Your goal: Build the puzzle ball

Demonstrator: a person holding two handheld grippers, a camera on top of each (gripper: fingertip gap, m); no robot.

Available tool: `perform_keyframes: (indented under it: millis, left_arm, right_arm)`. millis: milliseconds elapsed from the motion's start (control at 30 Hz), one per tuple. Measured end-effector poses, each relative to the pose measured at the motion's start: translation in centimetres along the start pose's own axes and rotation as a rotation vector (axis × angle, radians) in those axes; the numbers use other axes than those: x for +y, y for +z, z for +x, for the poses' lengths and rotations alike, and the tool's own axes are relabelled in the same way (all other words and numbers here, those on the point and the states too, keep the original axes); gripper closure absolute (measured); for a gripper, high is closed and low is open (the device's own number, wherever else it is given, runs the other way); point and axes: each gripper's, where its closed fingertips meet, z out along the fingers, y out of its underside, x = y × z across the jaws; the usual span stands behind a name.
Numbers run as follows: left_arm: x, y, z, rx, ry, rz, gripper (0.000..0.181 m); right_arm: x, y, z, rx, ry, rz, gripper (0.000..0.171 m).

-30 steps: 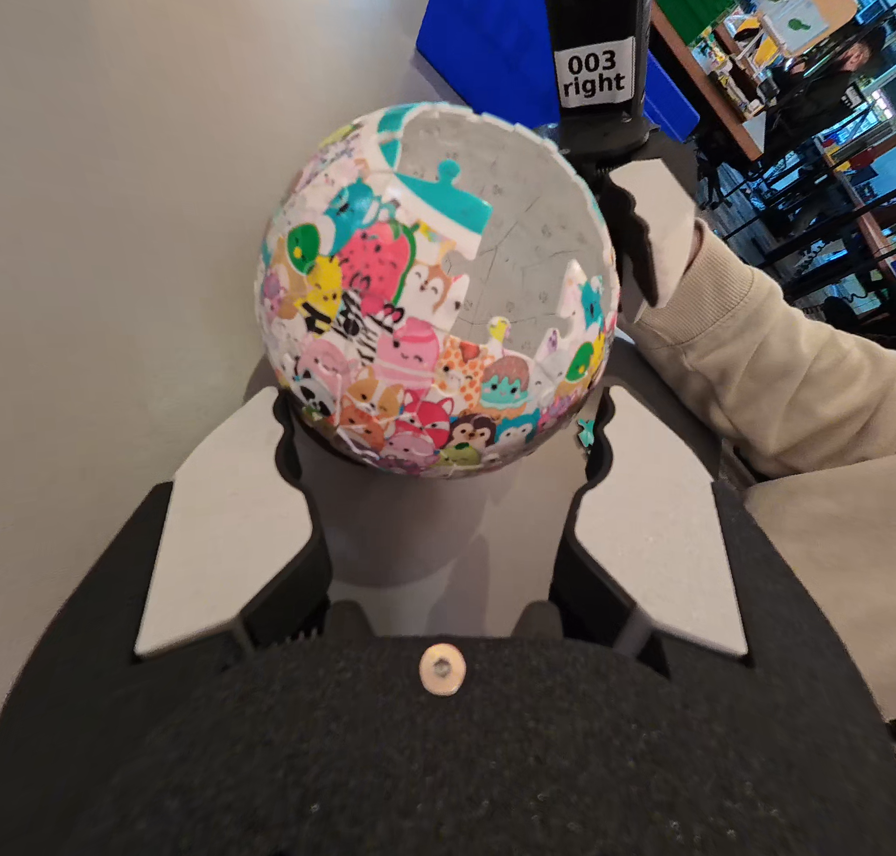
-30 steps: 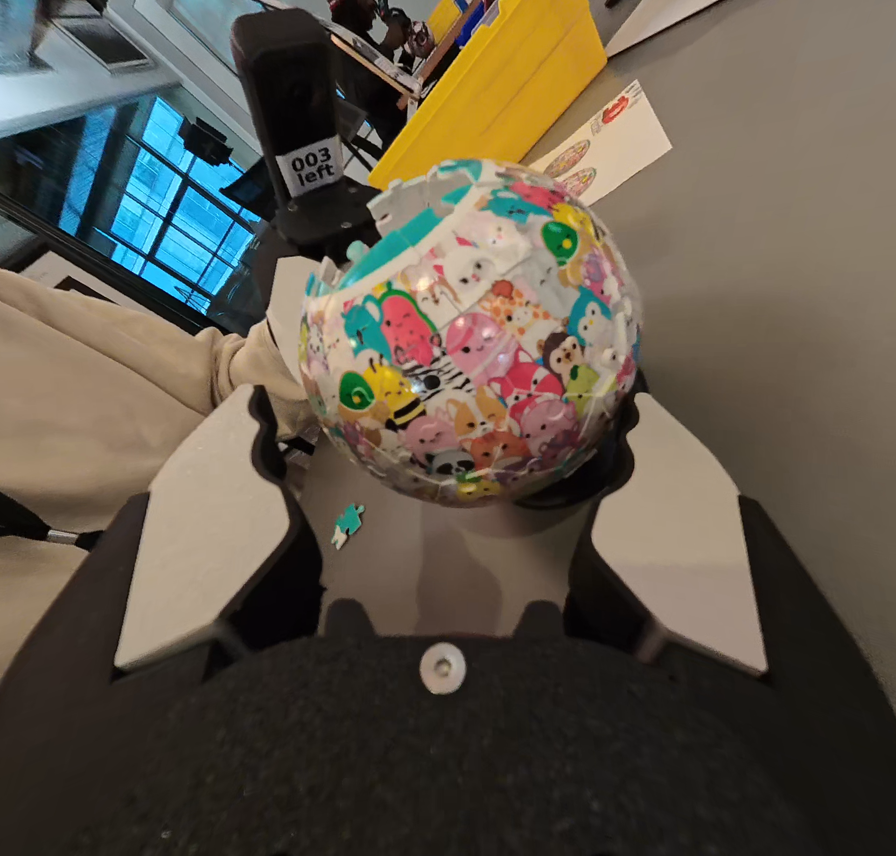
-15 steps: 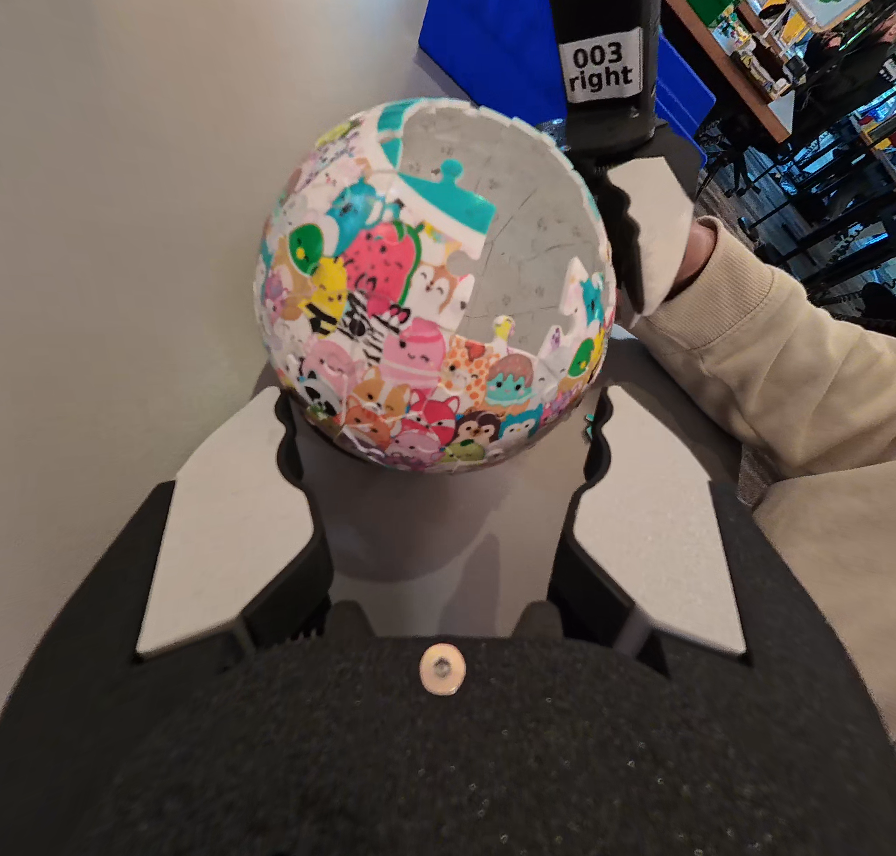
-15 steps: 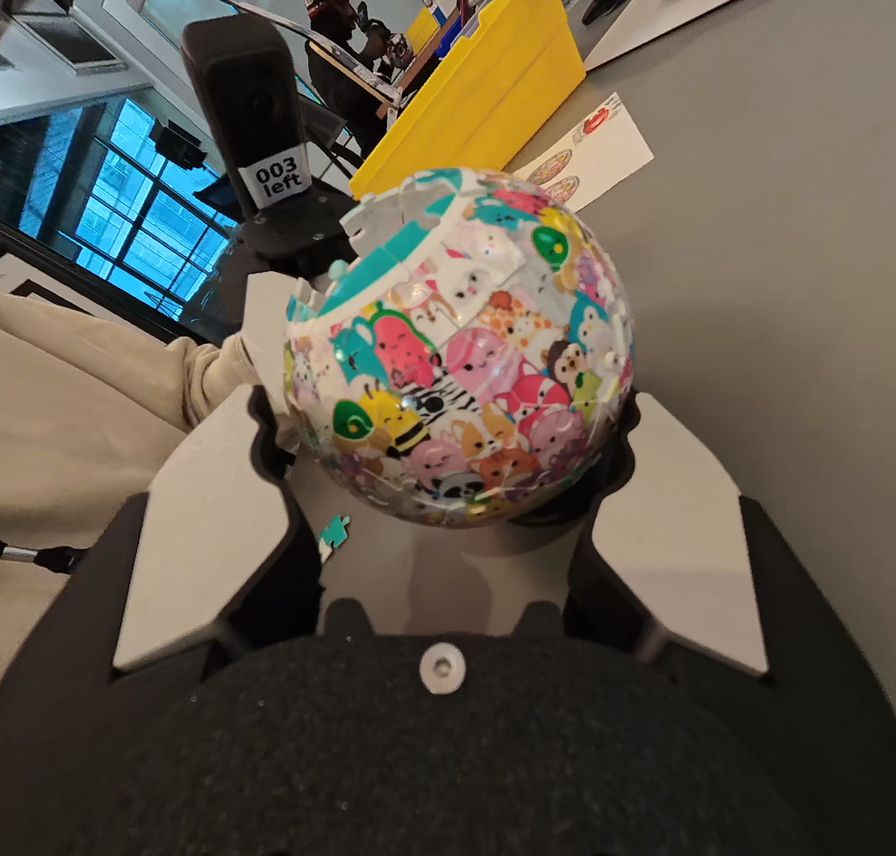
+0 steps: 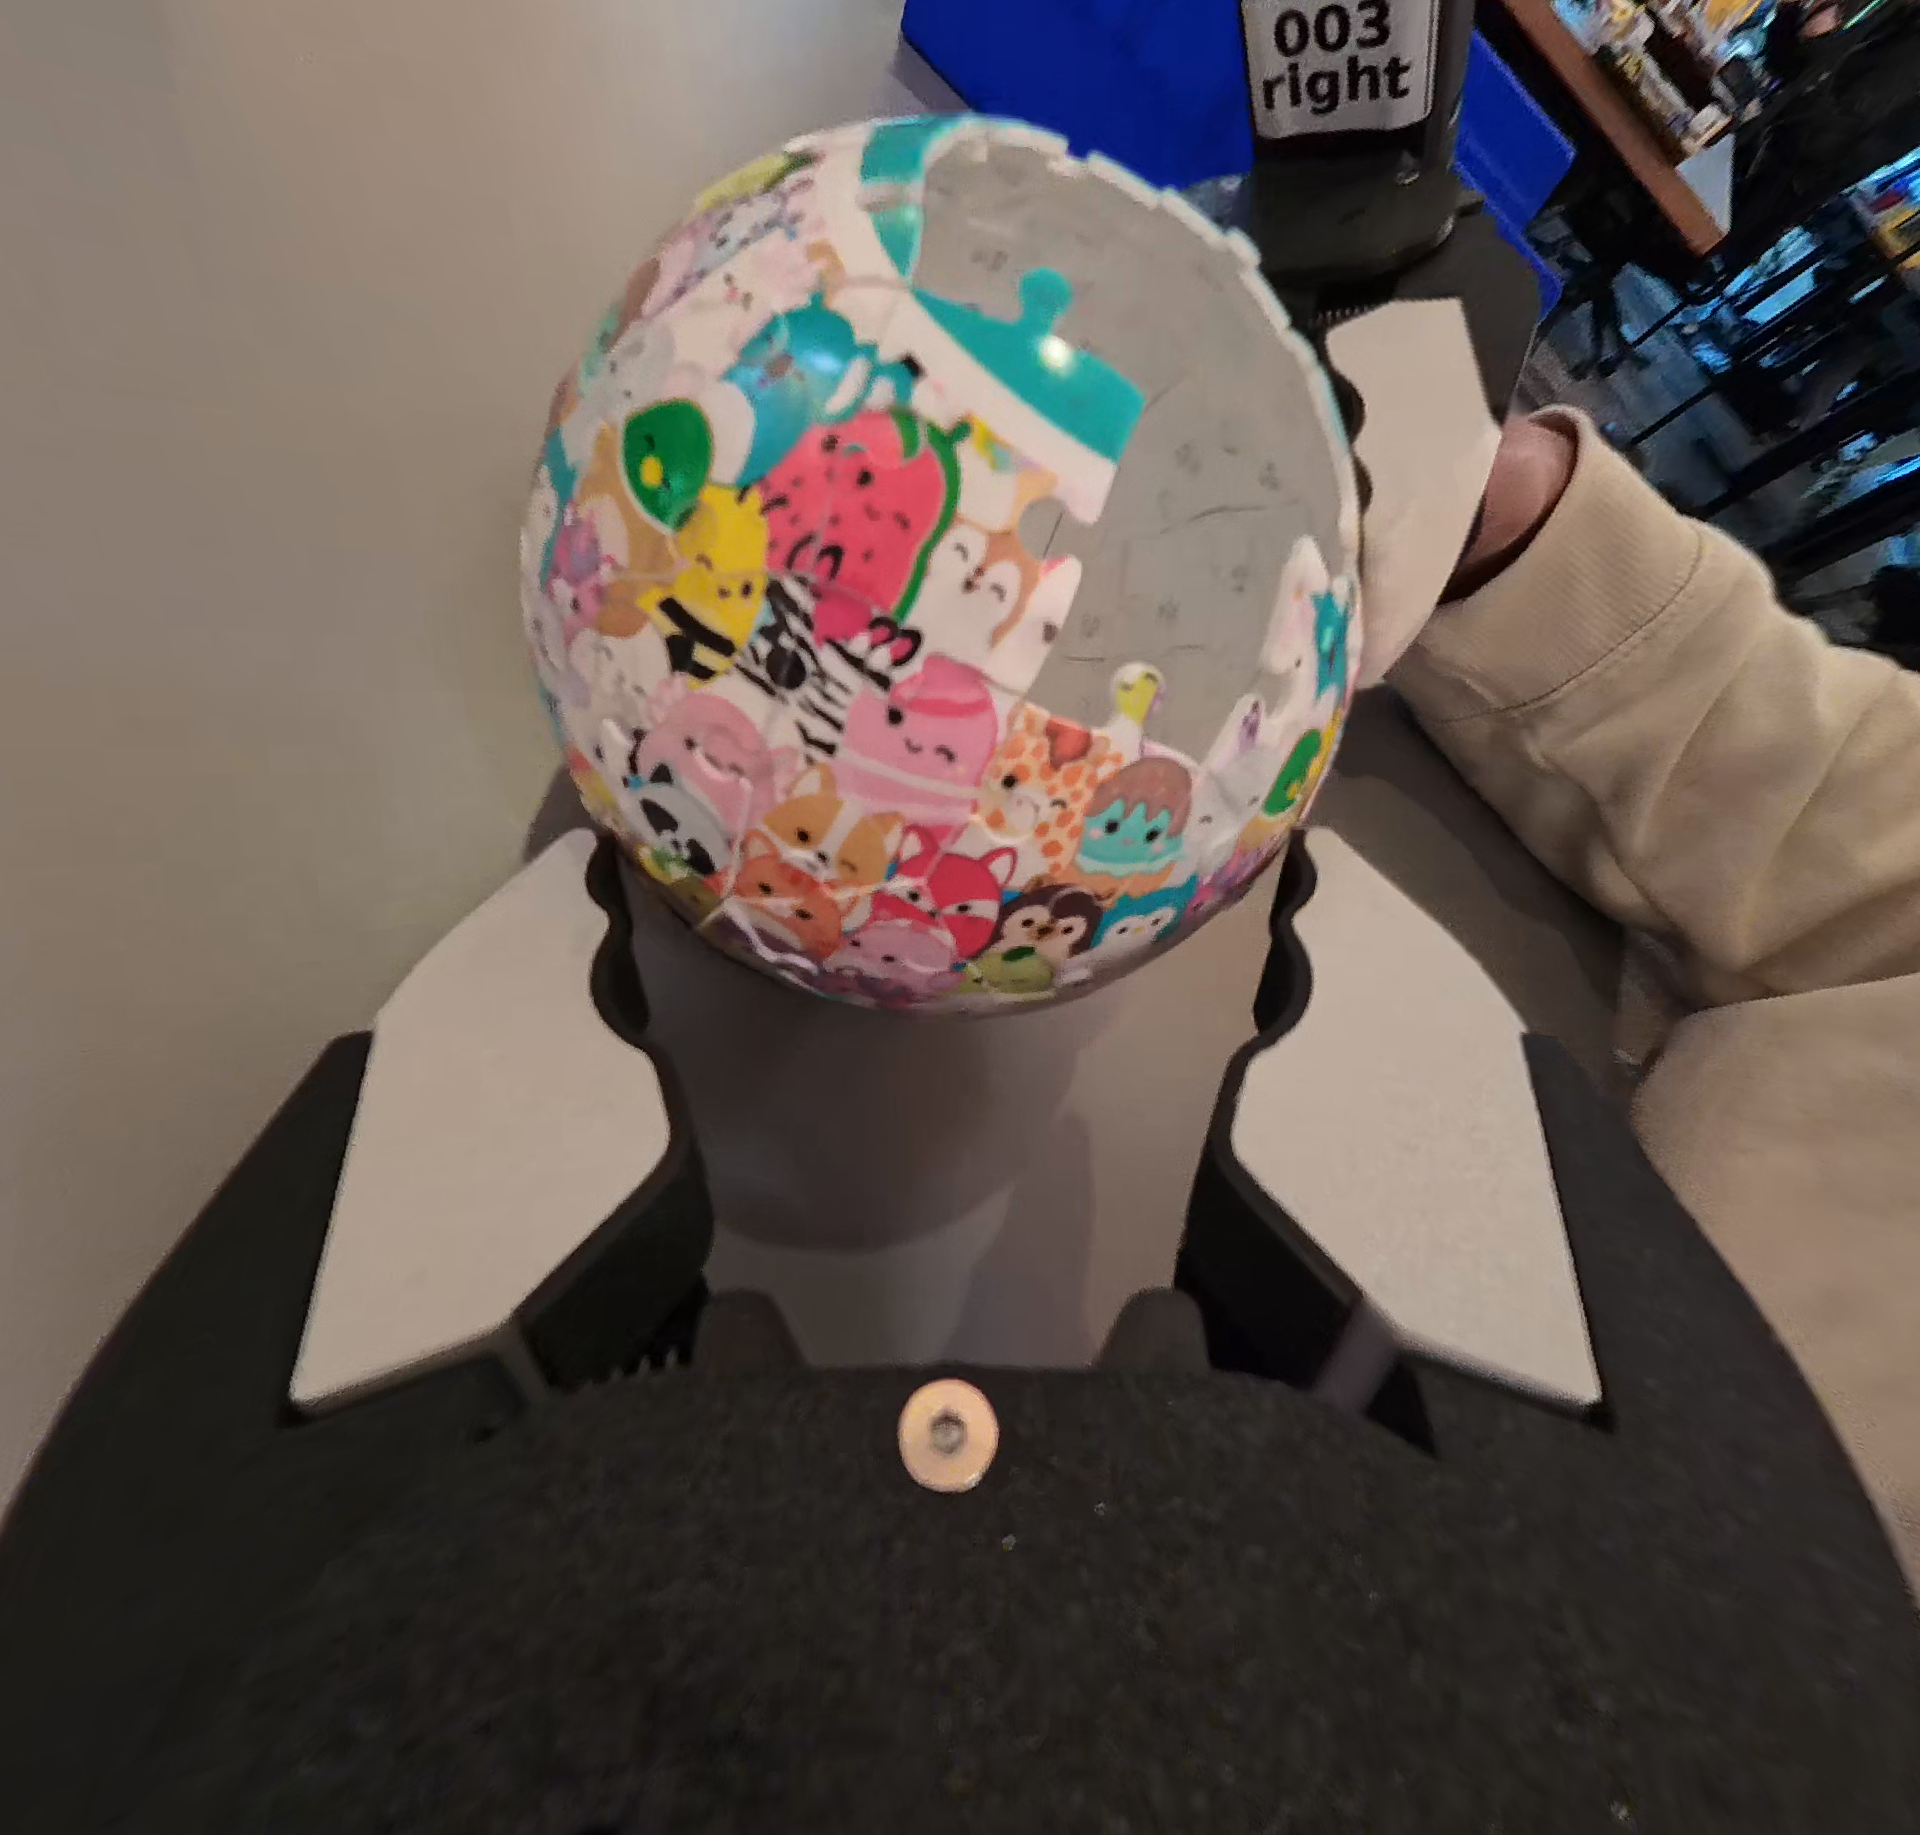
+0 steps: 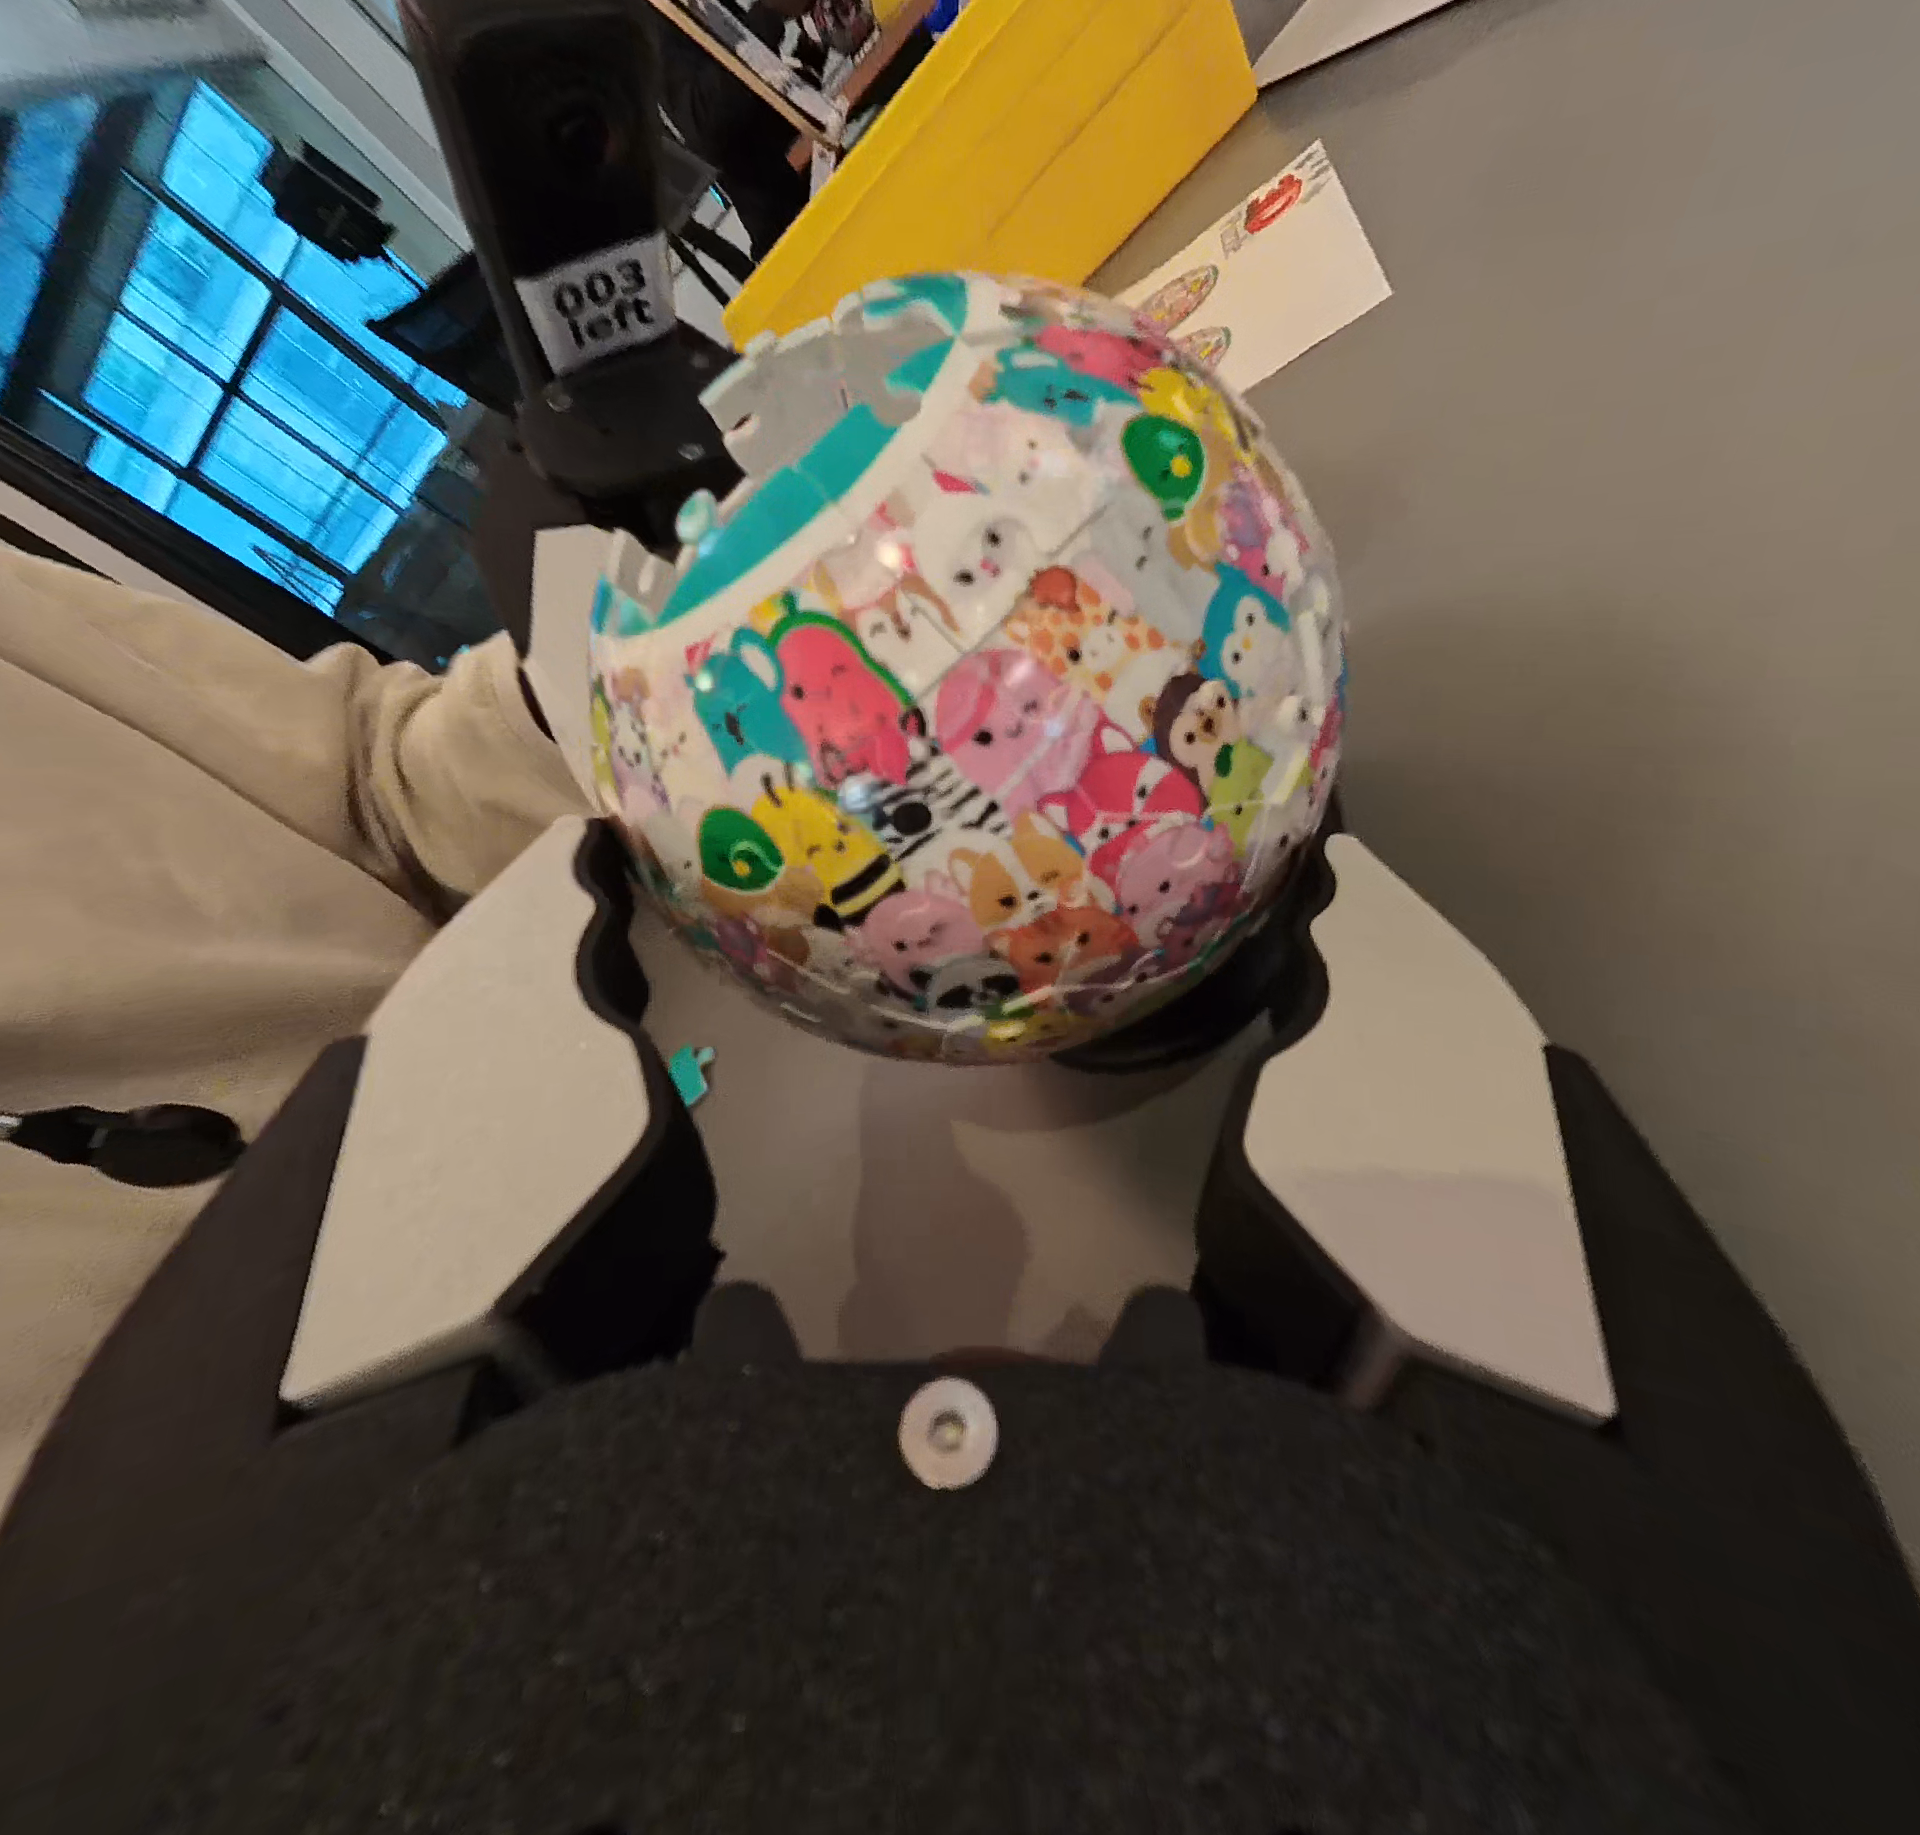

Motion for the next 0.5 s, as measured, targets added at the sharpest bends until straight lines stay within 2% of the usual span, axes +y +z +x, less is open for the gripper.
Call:
perform_keyframes:
  millis: [133,267,400,467,500]
  left_arm:
    - [-0.3,0.0,-0.4,-0.046,0.088,-0.012,0.065]
    - [-0.1,-0.2,-0.2,-0.03,0.076,-0.004,0.069]
    - [1.2,-3.1,0.0,-0.08,0.075,0.023,0.073]
    - [2.8,-4.9,0.9,-0.096,0.09,0.028,0.095]
    - [3.8,-5.6,1.9,-0.082,0.104,0.026,0.106]
  right_arm:
    - [0.2,0.1,0.4,0.035,-0.072,-0.058,0.053]
    - [0.3,-0.2,0.3,0.052,-0.086,-0.09,0.054]
    - [1.1,-3.1,-1.3,0.105,-0.086,-0.079,0.064]
    - [2.8,-5.3,-2.3,0.206,-0.133,-0.105,0.073]
    - [4.1,-6.1,-3.1,0.247,-0.154,-0.134,0.083]
